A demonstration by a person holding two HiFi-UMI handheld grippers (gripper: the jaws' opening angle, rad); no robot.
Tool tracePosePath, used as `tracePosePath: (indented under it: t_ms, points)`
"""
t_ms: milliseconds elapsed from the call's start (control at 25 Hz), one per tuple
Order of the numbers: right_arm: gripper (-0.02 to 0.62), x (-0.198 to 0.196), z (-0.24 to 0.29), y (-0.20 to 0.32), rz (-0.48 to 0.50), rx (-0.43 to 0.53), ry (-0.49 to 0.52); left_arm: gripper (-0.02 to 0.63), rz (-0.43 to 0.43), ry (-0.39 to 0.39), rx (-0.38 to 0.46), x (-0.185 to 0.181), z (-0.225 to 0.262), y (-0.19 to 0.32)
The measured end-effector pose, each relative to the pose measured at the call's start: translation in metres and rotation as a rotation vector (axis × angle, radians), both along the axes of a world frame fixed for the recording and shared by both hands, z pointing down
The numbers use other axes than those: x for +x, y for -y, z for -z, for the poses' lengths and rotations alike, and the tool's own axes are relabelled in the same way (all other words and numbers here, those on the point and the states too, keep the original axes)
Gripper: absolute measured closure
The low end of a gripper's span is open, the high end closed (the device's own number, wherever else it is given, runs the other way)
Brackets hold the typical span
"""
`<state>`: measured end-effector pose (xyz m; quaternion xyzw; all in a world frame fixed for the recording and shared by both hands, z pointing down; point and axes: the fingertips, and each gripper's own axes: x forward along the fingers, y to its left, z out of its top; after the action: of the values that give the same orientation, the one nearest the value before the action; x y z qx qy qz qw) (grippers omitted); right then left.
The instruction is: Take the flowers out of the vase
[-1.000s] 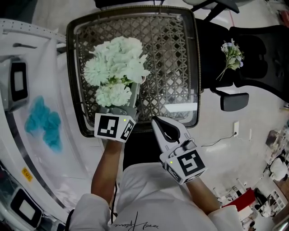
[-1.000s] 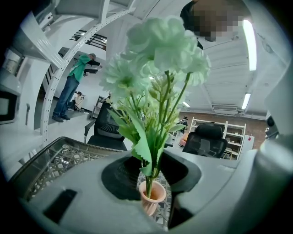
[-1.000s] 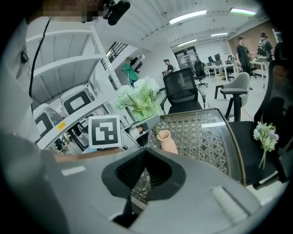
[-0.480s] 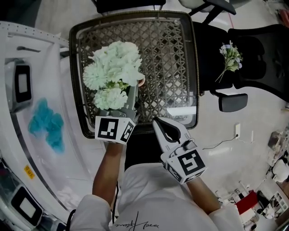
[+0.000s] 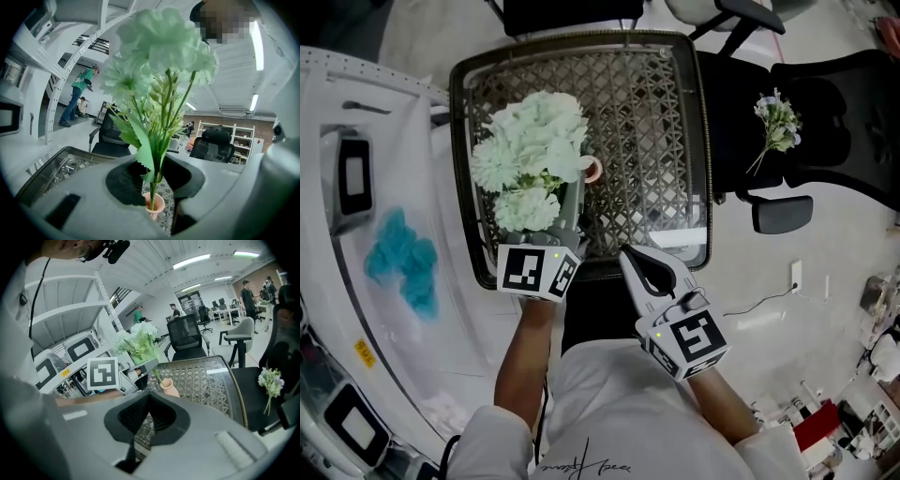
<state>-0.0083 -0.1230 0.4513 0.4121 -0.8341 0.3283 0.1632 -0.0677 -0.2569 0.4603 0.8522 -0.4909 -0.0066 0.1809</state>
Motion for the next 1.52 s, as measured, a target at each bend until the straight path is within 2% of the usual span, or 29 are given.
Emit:
tracePosePath:
  t_ms: [1520]
  points:
    - [0.589, 0.0, 0.034, -0.004, -0.011, 0.062, 0.051, 0.518, 0.04, 0.011, 0.022, -0.014, 0.041, -0.019]
